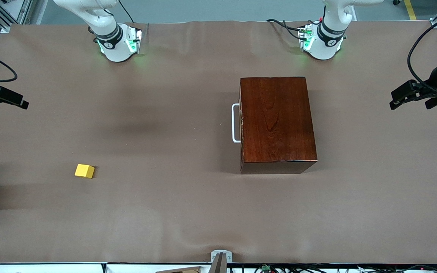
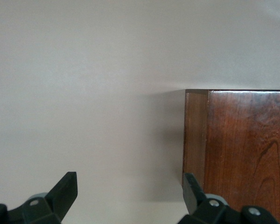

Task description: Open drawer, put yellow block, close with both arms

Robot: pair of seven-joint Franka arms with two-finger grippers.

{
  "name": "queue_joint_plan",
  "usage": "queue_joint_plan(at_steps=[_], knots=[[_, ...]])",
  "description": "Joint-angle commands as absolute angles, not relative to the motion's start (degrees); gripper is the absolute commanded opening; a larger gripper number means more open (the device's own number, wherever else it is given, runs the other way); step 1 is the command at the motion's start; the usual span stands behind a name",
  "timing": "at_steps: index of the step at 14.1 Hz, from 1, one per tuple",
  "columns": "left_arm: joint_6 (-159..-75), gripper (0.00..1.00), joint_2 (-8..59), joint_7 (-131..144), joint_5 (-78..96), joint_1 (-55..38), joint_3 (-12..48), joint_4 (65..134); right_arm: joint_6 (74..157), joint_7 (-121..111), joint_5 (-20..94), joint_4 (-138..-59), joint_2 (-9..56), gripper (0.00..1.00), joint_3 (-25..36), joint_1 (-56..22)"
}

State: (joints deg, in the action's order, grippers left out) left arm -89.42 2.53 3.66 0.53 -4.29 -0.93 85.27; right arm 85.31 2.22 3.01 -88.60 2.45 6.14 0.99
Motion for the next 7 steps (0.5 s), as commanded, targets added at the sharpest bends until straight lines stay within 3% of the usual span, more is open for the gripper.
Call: queue_joint_plan(at_steps=[1, 7], knots=[[-90.3, 1.00, 1.9, 4.3, 0.4, -4.2, -0.7, 86.2, 84.9, 2.9, 3.6, -87.5, 2.9, 1.00, 5.6, 1.7], [-90.5, 1.00, 2.3, 4.5, 0.4, -4.1, -0.7, 85.8, 84.9, 2.9, 3.7, -87.6, 3.0, 1.00, 5.6, 1.3]])
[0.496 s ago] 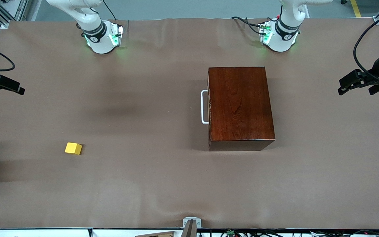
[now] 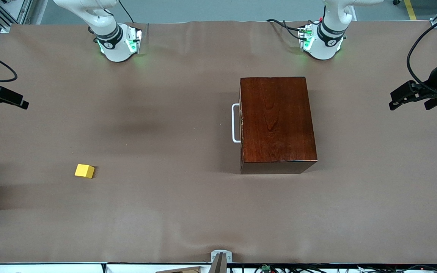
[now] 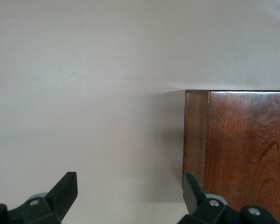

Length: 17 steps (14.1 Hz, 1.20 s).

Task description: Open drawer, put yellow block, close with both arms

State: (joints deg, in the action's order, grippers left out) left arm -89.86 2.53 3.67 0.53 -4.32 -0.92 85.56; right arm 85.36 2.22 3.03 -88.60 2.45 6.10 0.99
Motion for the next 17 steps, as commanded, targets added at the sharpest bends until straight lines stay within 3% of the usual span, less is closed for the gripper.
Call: queue_joint_plan(at_steps=[1, 13, 17], knots=[[-90.7, 1.00, 2.3, 4.4, 0.3, -4.1, -0.7, 85.8, 84.9, 2.9, 3.7, -87.6, 3.3, 1.00, 5.5, 1.2], [-94.0, 1.00, 3.2, 16.6, 0.7, -7.0, 2.5, 85.3, 85.2, 2.9, 3.7, -87.5, 3.5, 1.00, 5.5, 1.3], [-94.2, 1.00, 4.0, 21.8, 4.2, -7.4, 9.7, 83.9, 85.3, 2.8, 3.6, -87.5, 4.8, 1.00, 5.4, 1.1]])
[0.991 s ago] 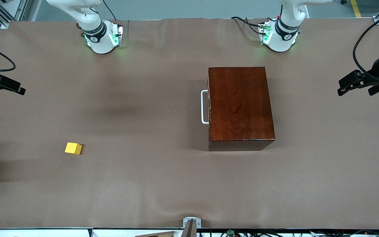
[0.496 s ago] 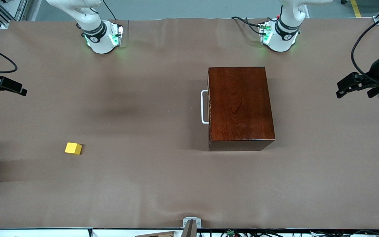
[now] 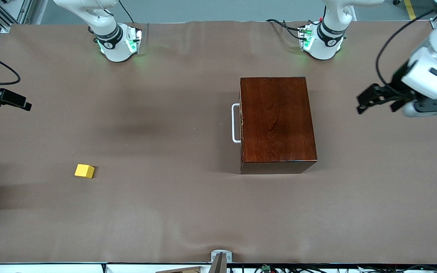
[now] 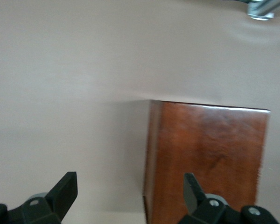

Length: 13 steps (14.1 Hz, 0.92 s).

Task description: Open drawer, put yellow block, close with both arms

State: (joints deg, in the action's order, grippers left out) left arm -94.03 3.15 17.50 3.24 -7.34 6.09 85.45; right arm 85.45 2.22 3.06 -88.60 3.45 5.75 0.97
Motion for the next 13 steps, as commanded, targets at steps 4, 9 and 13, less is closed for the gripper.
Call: queue_joint_plan(at_steps=[4, 9, 13], knots=[[-94.2, 1.00, 12.1, 35.7, 3.8, -9.4, 20.2, 77.9, 85.3, 2.8, 3.5, -87.5, 6.3, 1.00, 5.3, 0.2], [-95.3, 1.00, 23.3, 41.7, 1.2, -25.2, 18.6, 71.2, 86.7, 2.8, 3.5, -86.1, 9.6, 1.00, 5.3, -1.4], [-101.4, 1.00, 28.5, 48.6, -1.7, -36.2, 14.6, 70.9, 87.3, 2.8, 3.6, -86.0, 10.5, 1.00, 5.3, -1.2]])
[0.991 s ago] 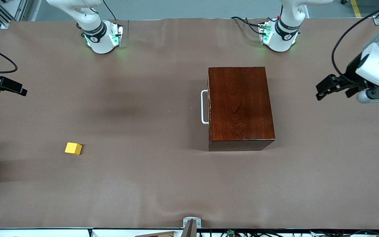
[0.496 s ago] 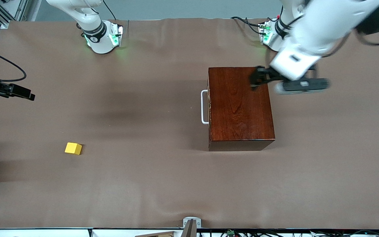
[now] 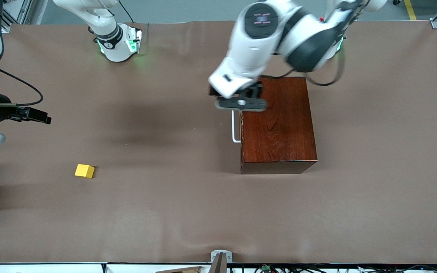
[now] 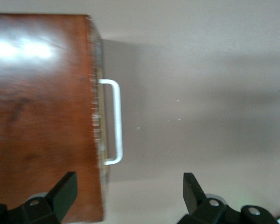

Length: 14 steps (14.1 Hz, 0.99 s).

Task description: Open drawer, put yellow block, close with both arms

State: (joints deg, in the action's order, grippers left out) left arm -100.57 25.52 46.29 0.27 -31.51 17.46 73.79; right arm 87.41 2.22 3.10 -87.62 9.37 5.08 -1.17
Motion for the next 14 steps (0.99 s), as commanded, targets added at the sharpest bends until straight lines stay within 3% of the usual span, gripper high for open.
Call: queue_joint_plan(at_steps=[1, 5, 14], knots=[[-101.5, 1.00, 29.5, 48.6, -2.5, -39.0, 12.5, 70.9, 87.6, 2.8, 3.6, -86.0, 10.5, 1.00, 5.3, -1.3], [-102.5, 1.00, 33.5, 46.2, -2.6, -45.9, 5.9, 71.0, 87.9, 2.8, 3.5, -86.0, 11.8, 1.00, 5.3, -1.5], [-103.3, 1.00, 39.1, 41.5, -8.5, -46.0, 6.2, 71.5, 88.2, 2.8, 3.8, -85.3, 14.5, 1.00, 5.3, -1.3]])
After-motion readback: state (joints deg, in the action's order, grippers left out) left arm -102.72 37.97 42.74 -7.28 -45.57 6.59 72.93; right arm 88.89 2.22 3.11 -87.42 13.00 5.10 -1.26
